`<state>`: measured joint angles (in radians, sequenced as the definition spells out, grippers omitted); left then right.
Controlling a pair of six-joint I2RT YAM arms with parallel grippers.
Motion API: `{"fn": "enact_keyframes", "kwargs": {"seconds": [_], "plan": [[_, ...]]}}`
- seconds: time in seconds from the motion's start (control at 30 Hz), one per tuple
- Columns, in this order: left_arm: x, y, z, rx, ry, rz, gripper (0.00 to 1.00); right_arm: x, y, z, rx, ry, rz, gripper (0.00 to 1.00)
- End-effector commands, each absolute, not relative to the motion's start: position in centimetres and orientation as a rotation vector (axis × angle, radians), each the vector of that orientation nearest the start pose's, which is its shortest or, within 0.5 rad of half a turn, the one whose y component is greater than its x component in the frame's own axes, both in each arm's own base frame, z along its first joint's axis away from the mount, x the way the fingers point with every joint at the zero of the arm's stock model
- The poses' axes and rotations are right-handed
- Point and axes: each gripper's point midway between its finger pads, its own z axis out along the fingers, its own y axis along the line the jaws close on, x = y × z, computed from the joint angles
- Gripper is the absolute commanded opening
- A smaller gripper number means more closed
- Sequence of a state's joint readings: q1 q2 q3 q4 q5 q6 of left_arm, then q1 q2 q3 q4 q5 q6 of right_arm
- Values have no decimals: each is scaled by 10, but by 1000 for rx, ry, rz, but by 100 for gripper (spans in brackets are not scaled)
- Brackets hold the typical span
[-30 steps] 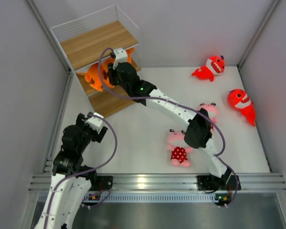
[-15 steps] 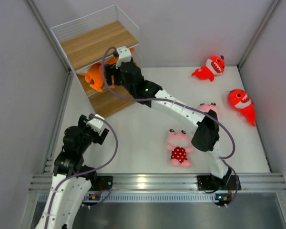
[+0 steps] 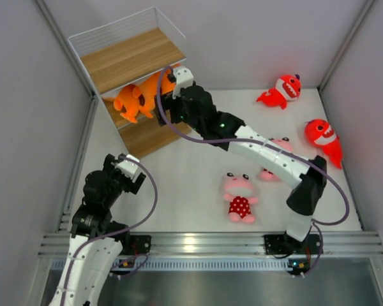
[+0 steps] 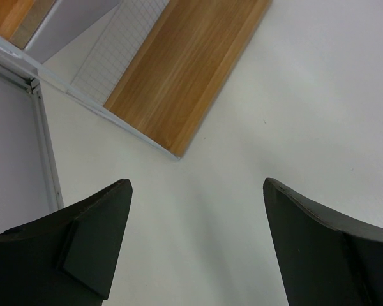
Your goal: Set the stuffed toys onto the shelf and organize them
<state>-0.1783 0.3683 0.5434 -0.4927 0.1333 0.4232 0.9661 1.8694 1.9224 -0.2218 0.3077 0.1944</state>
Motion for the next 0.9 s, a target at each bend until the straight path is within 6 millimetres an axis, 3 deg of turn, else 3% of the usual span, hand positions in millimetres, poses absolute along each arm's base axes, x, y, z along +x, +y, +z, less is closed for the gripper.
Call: {"fn": "enact_keyframes", "kwargs": {"seconds": [0.0,0.07,0.13,0.17,0.23,0.27,0.3,0.37,0.4,0.5,0.63,0.67,0.7,0.73,0.77,0.8,0.83,0.87], "plan": [[226,-43,203,634,1727,78,90,331,390,376,-480,1761,579,86],[226,-41,200,622,1735,83,91,325,355,346,-442,1871,554,87],[225,-39,199,602,1736,82,90,336,307,318,-328,1976,464,87],[224,-40,198,598,1735,75,90,344,268,302,-246,2024,404,87],[223,-42,199,597,1726,57,91,346,232,289,-145,2078,425,88],[223,-43,201,585,1724,47,91,351,212,268,-100,2124,402,88],[222,-43,201,577,1730,41,91,371,171,264,16,2123,355,88],[222,-42,205,554,1726,34,91,392,128,257,145,2110,287,87],[222,-43,206,541,1730,22,90,407,89,256,238,2090,214,87],[222,-42,206,524,1738,11,89,445,33,264,334,2008,68,87],[225,-37,198,499,1776,29,89,512,20,271,305,1990,113,87],[226,-35,195,496,1788,32,88,541,16,266,331,2000,111,86],[227,-34,193,491,1796,37,88,551,10,256,390,2022,107,86],[227,-33,192,487,1803,39,88,570,3,222,442,2072,77,85],[228,-32,193,486,1803,40,88,583,-13,231,515,2018,24,85],[229,-30,194,478,1808,41,88,594,-19,226,583,1984,30,85],[229,-30,194,477,1813,39,88,605,-20,197,631,2001,18,86],[229,-30,199,482,1802,38,88,612,-42,190,707,1973,11,85]]}}
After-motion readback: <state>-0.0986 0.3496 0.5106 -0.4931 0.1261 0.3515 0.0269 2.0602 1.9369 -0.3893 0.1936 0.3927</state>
